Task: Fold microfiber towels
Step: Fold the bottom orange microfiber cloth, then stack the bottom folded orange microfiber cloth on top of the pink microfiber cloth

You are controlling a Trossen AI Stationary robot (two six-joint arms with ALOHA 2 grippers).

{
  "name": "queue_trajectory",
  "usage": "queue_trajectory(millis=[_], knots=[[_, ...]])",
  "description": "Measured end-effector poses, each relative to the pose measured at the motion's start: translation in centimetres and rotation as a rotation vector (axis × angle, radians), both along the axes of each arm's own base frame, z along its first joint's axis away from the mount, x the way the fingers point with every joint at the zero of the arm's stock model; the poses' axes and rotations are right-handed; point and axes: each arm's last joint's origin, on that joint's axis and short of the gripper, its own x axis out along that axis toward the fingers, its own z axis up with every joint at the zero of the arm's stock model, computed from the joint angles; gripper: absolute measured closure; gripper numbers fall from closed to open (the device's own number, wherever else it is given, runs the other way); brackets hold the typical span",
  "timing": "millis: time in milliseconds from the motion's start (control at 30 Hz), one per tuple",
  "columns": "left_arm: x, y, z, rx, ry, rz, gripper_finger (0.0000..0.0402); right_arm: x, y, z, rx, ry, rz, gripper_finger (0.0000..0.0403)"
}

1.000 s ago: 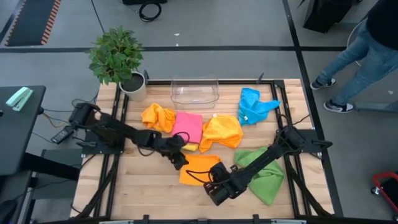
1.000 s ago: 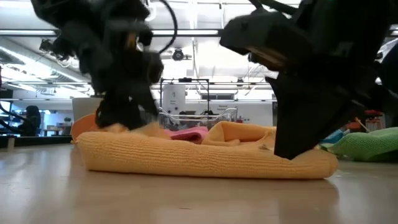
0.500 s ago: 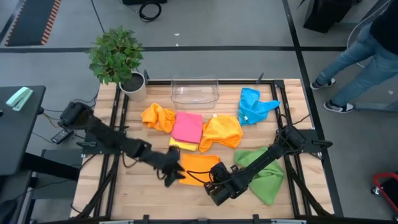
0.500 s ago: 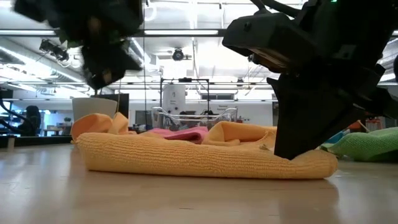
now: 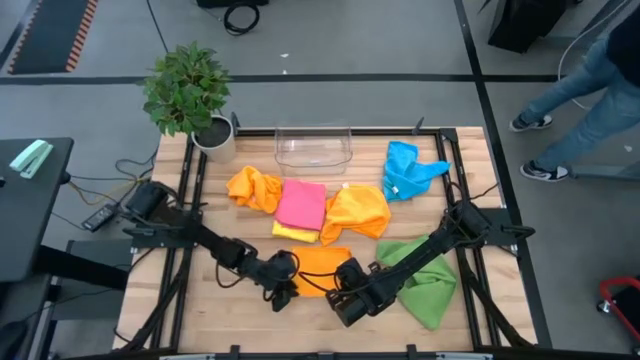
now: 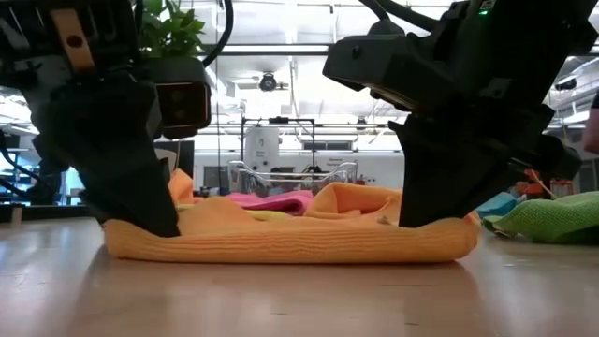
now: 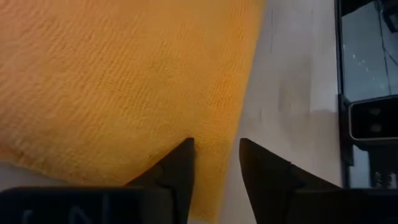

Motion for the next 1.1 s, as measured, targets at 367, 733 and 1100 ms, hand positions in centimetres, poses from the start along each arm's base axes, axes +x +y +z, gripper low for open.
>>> queue_trajectory(millis=[367,733,1100], knots=[[-0.4,-0.5,1.4,-0.063,-0.036,-0.088,0.0303,0.0,0.1,1.4,0.011,0.003,0.059,0.0399],[0.4,2.7,8.2,-0.197,-0.277,-0.136,0.0295,-2.7,-1.3,11.6,0.005,-0.161,0.154,0.0399],[1.3,6.9,6.7,-0.027,-0.184,-0.063,0.0290,-5.8,-1.7,15.9,-0.082,-0.217,0.245,0.0399]])
